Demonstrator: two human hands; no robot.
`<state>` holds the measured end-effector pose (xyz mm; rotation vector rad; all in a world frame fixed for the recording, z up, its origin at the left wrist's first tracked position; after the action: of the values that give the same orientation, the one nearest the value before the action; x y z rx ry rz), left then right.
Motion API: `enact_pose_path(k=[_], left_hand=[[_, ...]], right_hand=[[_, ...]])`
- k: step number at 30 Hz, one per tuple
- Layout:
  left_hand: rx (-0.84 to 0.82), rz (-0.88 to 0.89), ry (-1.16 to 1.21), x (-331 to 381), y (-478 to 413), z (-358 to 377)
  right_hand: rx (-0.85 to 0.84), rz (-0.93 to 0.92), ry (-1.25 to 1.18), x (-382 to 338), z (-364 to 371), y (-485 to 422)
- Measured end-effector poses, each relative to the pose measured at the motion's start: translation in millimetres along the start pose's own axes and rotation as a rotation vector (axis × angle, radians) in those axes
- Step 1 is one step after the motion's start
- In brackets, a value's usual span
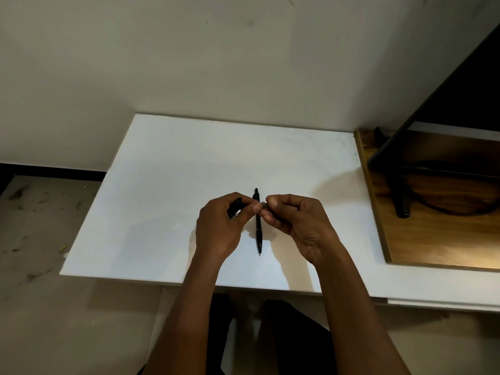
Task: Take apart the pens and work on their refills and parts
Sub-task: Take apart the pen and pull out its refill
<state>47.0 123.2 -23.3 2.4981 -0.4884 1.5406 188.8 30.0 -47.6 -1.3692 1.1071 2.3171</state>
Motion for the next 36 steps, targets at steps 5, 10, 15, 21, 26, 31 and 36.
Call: enact_pose_path(k=[5, 10, 15, 21, 26, 31, 36], left_hand=[[-0.012, -0.020, -0.004, -1.8, -0.6, 2.4], [-0.006, -0.040, -0.006, -3.5, -0.4, 0.6], [-0.006, -0.048, -0.010, -5.0, -0.5, 0.6], [-0.007, -0.052, 0.018, -5.2, 0.2, 0.6], [-0.011, -0.051, 0.032, -4.3, 0.9, 0.7], [-0.028, -0.076, 0.070, -2.6, 0.8, 1.8], [-0.035, -0.101, 0.123, -1.7, 1.9, -0.3]], right_hand=[[0.066, -0.126, 0.078, -12.2, -4.2, 0.7], [0.079, -0.171, 0.088, -17.1, -5.7, 1.8], [0.116, -0.234, 0.163, -19.9, -7.3, 0.3], [0.141, -0.261, 0.209, -21.2, -10.1, -1.3], [0.151, -0.302, 0.232, -25.0, -8.8, 0.0], [0.173, -0.362, 0.250, -31.8, -9.2, 1.4], [0.191, -0.408, 0.247, -36.4, -6.1, 2.9]])
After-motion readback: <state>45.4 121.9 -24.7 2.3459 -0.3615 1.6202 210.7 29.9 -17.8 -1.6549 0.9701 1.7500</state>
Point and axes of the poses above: each hand's wrist, its own y-axis away from the middle knuckle, its own z-axis out of the palm, x = y × z, the point moved 8 cm from there along -y, towards the middle knuckle, and after that the axes turned 9 degrees about x, right-handed, at the moved point
